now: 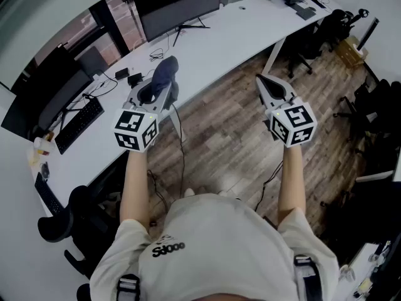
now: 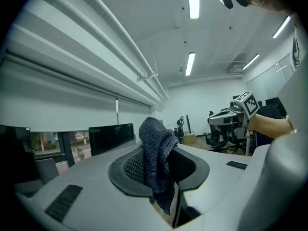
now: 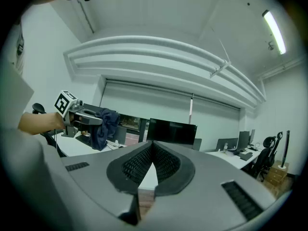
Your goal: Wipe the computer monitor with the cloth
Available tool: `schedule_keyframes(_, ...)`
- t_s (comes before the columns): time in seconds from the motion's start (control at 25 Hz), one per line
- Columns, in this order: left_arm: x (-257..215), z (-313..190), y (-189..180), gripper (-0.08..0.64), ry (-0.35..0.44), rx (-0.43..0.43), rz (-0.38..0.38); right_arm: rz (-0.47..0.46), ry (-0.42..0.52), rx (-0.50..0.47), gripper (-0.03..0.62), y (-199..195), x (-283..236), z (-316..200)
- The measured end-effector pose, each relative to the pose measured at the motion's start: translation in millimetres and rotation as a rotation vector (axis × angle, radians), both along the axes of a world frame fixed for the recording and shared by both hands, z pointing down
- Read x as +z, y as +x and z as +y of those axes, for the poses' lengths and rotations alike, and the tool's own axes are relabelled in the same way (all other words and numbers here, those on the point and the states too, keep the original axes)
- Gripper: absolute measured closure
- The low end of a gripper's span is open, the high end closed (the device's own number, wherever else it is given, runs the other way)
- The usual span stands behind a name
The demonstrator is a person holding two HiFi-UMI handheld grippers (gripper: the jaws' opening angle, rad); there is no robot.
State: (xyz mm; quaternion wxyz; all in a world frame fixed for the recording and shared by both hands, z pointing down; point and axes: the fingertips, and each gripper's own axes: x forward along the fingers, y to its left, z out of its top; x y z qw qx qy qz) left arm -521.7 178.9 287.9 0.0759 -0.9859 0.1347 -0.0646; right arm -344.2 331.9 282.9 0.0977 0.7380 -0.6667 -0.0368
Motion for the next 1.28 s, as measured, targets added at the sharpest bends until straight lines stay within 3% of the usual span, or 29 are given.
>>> schedule_keyframes(0.36,15,28,26,0.463,0.008,-0.048,-0.031,-0.071,-0.036,0.0,0.586,45,23,30)
schedule_keyframes(0.68,21,35,37,0.463,0.011,-0.11,-0.052,-0.075,-0.061,-0.11,0.586,52,35,29)
schedule_keyframes(0.92,26,11,58,0.463,0.0,-0.125,-0.036,-0.103,-0.051,-0.093,0.586,76,42,3)
schedule_keyframes(1.16,33,-41,103,0.463,-0.006,-0.099,-0.026,-0.143,-0.046,-0.075,0.586,115,40,-50)
schedule_keyframes(1.28,35,-78,135,0.463,-0.006,-0.081,-0.028,-0.122,-0.11,-0.089,0.586,133,51,-88)
